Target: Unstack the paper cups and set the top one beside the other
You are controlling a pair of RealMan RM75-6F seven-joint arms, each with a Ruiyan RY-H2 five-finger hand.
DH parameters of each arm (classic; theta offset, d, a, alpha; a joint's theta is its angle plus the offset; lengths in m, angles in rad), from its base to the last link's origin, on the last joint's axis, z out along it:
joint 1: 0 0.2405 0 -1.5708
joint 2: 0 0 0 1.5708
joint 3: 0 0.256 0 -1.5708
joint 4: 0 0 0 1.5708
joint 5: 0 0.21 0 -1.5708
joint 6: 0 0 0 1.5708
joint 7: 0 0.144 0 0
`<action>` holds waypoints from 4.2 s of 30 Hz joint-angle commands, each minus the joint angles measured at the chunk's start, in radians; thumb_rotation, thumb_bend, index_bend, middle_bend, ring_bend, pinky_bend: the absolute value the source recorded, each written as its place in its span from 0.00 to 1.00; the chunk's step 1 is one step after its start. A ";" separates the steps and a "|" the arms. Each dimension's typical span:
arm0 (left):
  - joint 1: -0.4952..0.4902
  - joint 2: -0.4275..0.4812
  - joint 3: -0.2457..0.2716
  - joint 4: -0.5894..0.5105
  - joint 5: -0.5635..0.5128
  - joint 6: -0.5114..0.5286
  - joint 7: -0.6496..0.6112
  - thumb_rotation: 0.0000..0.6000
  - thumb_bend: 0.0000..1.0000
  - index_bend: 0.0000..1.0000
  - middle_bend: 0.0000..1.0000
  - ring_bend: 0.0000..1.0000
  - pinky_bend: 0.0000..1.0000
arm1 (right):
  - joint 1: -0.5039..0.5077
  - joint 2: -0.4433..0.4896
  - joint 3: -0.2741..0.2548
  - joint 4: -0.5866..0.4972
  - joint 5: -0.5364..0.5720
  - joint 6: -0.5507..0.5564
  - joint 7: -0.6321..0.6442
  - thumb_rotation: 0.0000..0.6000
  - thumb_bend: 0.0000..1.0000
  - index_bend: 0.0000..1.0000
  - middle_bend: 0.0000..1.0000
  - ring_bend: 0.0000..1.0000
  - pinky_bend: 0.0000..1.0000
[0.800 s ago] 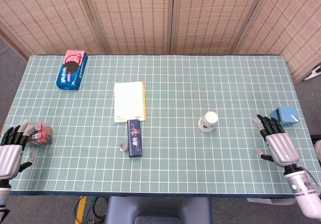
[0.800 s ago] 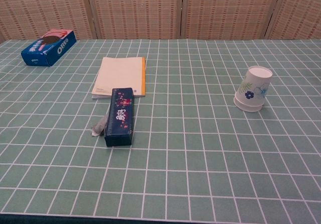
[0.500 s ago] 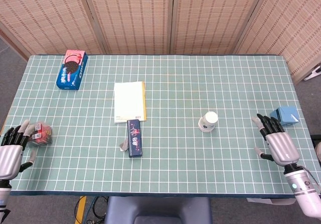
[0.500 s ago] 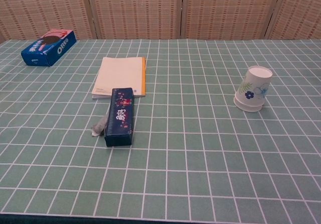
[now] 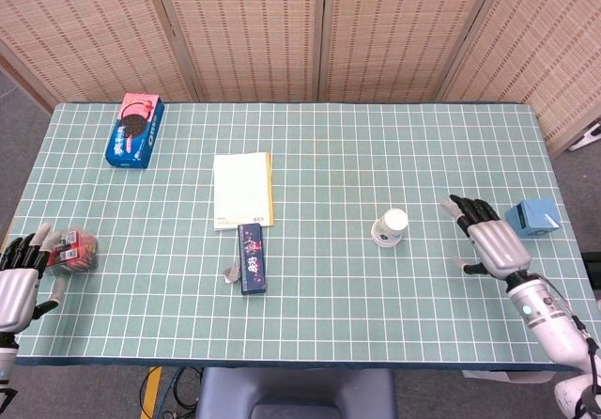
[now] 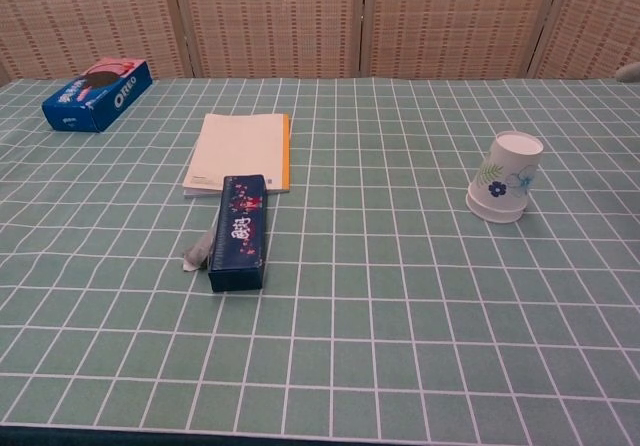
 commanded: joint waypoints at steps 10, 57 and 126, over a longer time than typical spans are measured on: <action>0.006 0.011 0.000 -0.001 0.004 0.008 -0.031 1.00 0.50 0.00 0.00 0.00 0.00 | 0.198 -0.014 0.079 -0.046 0.190 -0.224 -0.088 1.00 0.24 0.02 0.00 0.00 0.00; 0.020 0.021 0.003 0.002 0.021 0.033 -0.059 1.00 0.50 0.00 0.00 0.00 0.00 | 0.314 -0.123 0.028 0.053 0.366 -0.286 -0.191 1.00 0.25 0.26 0.00 0.00 0.00; 0.015 0.002 -0.009 0.029 0.005 0.028 -0.055 1.00 0.49 0.00 0.00 0.00 0.00 | 0.222 -0.041 0.016 0.157 0.266 -0.300 0.039 1.00 0.30 0.39 0.00 0.00 0.00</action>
